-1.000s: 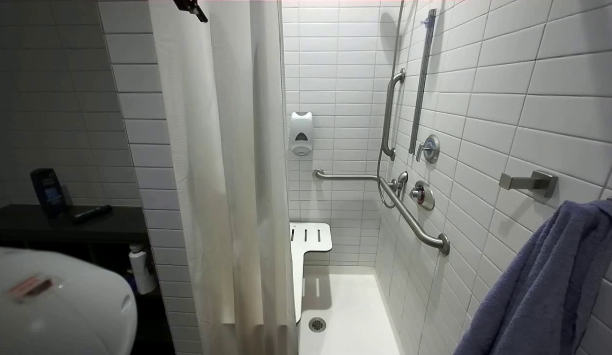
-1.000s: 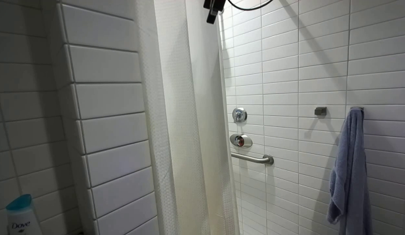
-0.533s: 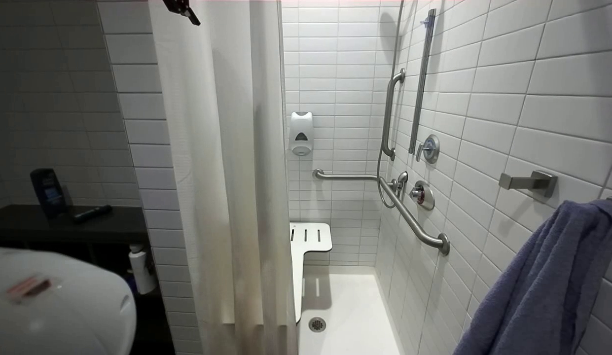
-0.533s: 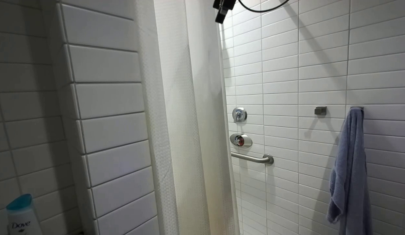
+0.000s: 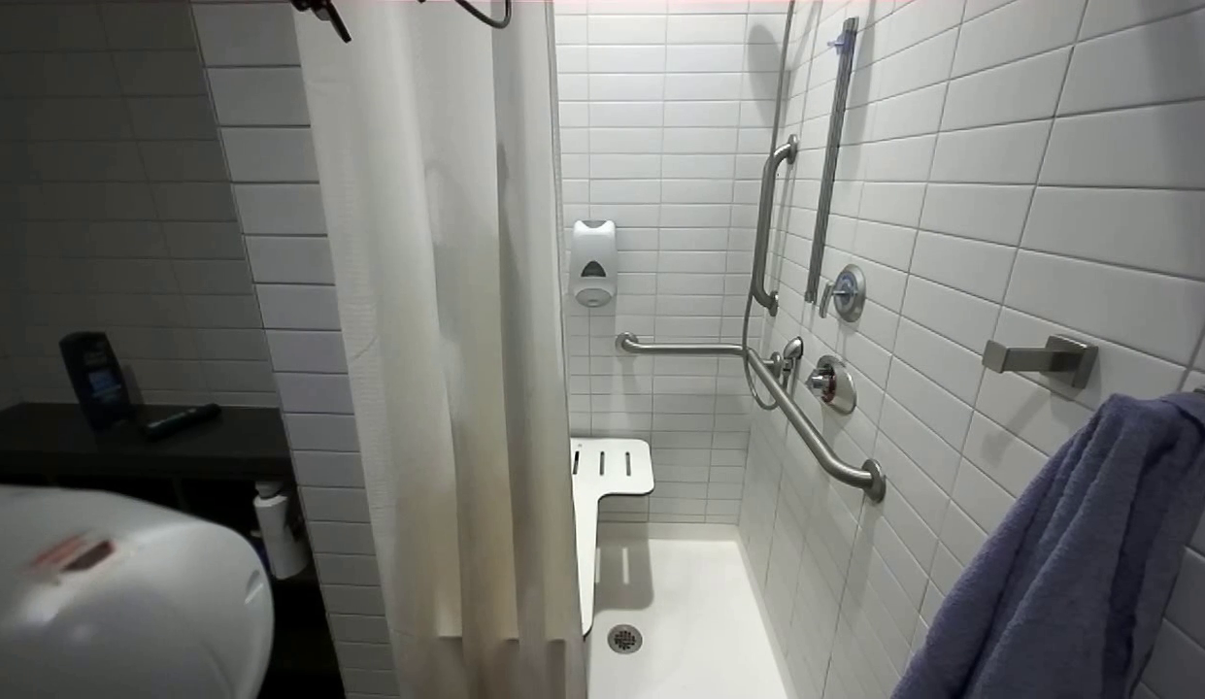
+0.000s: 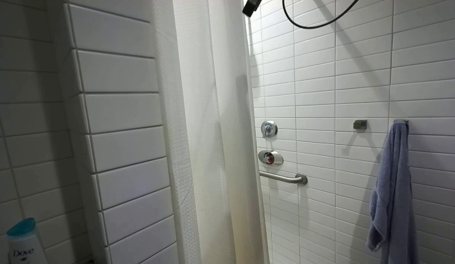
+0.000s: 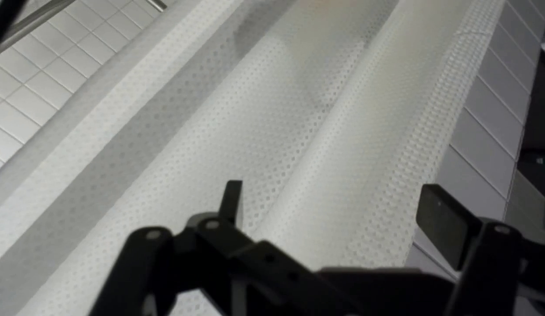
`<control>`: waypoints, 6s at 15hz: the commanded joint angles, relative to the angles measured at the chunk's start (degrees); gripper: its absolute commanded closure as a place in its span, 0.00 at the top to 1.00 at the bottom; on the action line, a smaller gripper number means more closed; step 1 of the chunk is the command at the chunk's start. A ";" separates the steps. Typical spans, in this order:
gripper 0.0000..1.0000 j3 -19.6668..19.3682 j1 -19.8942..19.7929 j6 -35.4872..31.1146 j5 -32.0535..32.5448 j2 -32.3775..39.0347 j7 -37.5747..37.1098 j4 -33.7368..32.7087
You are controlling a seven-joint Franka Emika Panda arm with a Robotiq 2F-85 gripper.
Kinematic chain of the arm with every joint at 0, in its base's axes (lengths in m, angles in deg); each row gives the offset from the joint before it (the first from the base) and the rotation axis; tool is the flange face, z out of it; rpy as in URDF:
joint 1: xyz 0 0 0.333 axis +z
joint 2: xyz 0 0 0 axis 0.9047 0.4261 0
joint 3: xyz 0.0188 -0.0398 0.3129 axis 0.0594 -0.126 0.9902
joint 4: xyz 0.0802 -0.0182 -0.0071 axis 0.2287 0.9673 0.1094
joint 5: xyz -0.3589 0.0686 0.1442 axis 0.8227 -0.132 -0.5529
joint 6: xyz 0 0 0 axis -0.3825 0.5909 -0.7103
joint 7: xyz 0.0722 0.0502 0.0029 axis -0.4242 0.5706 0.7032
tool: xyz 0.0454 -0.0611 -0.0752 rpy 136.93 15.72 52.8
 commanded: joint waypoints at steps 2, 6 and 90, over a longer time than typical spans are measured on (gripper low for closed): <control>1.00 -0.73 0.77 2.60 -2.25 0.14 -3.80 -0.18; 1.00 -0.75 0.78 2.98 -2.26 0.20 -4.25 -0.16; 0.14 9.62 -15.47 -28.71 21.24 17.58 -34.86 -9.63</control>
